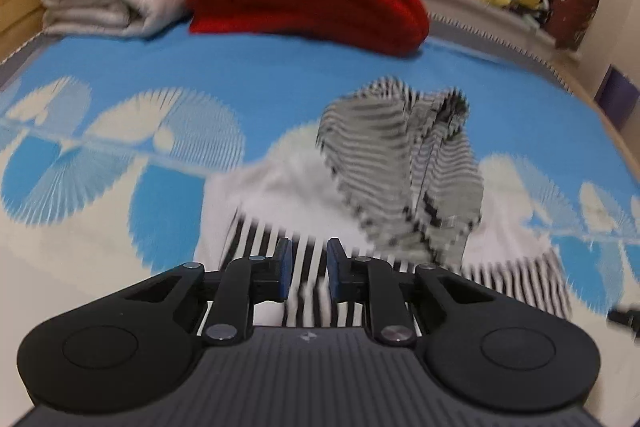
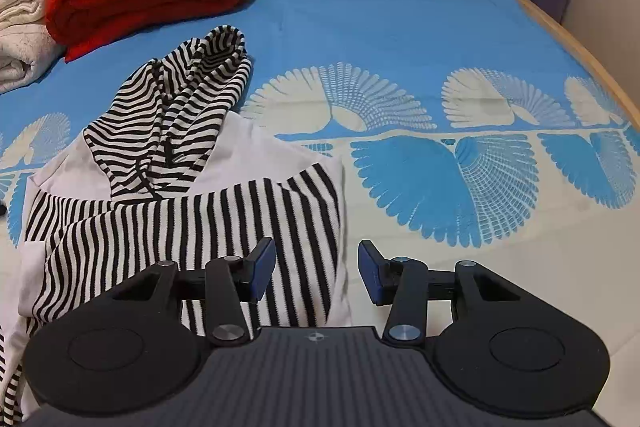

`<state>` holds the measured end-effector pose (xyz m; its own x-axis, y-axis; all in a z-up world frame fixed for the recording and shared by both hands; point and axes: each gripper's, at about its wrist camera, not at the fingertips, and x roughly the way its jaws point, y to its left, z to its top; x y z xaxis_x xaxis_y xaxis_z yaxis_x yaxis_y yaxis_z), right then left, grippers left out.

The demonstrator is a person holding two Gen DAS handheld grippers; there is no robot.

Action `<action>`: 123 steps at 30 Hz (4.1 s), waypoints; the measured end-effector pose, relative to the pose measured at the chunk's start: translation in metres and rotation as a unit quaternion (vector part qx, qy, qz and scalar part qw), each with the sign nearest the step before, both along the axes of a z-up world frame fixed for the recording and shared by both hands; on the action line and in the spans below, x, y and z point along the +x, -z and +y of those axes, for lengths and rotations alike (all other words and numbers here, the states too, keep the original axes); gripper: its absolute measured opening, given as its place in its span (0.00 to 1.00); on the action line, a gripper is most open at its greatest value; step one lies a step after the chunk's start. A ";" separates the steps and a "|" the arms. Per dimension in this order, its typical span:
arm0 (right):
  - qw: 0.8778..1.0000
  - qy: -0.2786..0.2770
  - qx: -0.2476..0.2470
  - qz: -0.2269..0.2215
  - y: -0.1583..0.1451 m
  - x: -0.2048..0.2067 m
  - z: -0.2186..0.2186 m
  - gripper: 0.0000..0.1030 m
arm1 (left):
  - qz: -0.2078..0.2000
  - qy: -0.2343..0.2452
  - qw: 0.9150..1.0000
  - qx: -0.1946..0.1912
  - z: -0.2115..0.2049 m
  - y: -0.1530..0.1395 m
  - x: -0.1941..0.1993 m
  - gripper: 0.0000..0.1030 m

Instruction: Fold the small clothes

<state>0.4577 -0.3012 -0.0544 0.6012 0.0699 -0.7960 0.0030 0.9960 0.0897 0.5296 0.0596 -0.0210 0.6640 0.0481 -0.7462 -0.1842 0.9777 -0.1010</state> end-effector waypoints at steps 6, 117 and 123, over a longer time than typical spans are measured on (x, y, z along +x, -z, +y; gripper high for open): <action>1.000 -0.006 -0.005 0.003 0.002 0.001 -0.006 0.46 | -0.023 0.044 0.999 0.014 0.004 -0.010 0.101 0.18; 0.932 0.169 0.258 0.191 0.099 0.011 -0.028 0.08 | 0.207 -0.067 0.958 -0.188 0.085 0.124 -0.027 0.08; 0.978 0.135 0.151 0.047 0.037 0.006 -0.013 0.29 | 0.085 -0.032 0.987 -0.135 0.077 0.068 -0.028 0.20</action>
<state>0.4637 -0.3146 -0.0911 0.5558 0.1584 -0.8161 0.2845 0.8862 0.3658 0.5015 0.1366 -0.0890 0.5306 -0.1292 -0.8377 -0.2816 0.9053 -0.3180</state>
